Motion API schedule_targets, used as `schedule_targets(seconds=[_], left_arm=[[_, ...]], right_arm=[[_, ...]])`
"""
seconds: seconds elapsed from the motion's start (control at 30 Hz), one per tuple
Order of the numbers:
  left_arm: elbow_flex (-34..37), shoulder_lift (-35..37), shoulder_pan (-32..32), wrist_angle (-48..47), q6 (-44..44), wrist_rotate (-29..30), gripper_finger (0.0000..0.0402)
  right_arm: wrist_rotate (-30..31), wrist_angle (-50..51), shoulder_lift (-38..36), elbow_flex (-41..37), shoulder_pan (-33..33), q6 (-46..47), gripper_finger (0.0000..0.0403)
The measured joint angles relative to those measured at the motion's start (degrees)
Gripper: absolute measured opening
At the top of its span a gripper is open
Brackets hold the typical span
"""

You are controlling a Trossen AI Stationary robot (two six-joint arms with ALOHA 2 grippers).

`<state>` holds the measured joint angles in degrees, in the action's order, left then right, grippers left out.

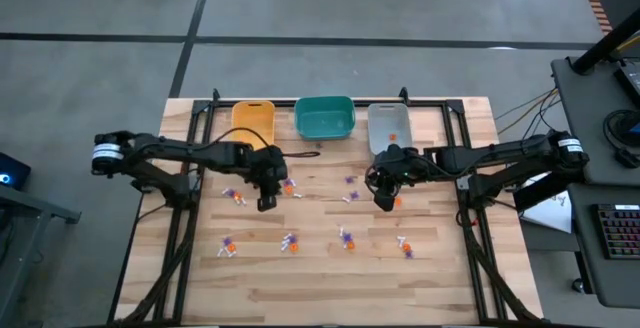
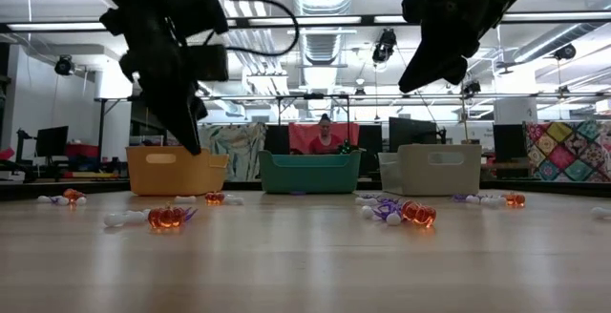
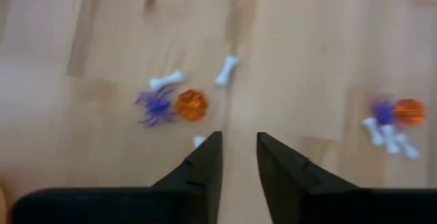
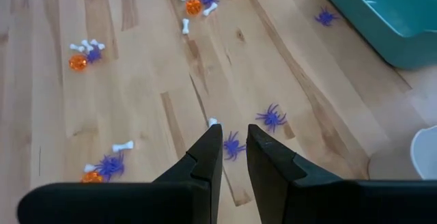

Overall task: Sort Halloween decoration
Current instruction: Put the white bone toy into the yellow bin

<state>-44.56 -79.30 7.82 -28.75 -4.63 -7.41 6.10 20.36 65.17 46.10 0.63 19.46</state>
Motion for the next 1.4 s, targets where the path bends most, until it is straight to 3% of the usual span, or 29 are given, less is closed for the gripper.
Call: schedule_targets(seconds=[0.17, 0.33, 0.6, 1.4], left_arm=[[0.00, -3.47, 0.03, -0.33, -0.21, 1.10, 0.0130], [0.00, -6.88, 0.03, -0.33, -0.20, 1.15, 0.0146], [0.00, -9.96, 0.03, -0.28, 0.26, 4.57, 0.0126], [-0.08, -12.84, 0.03, 0.85, 0.71, 5.48, 0.0068]], right_arm=[[0.01, -0.11, 0.00, -0.06, 0.02, -0.10, 0.0057], [0.01, -0.13, 0.00, -0.06, -0.01, -0.15, 0.0057], [0.05, -2.08, 0.00, -0.06, -0.01, -0.04, 0.0057], [0.03, -2.75, 0.01, -0.06, -0.01, 0.02, 0.0057]])
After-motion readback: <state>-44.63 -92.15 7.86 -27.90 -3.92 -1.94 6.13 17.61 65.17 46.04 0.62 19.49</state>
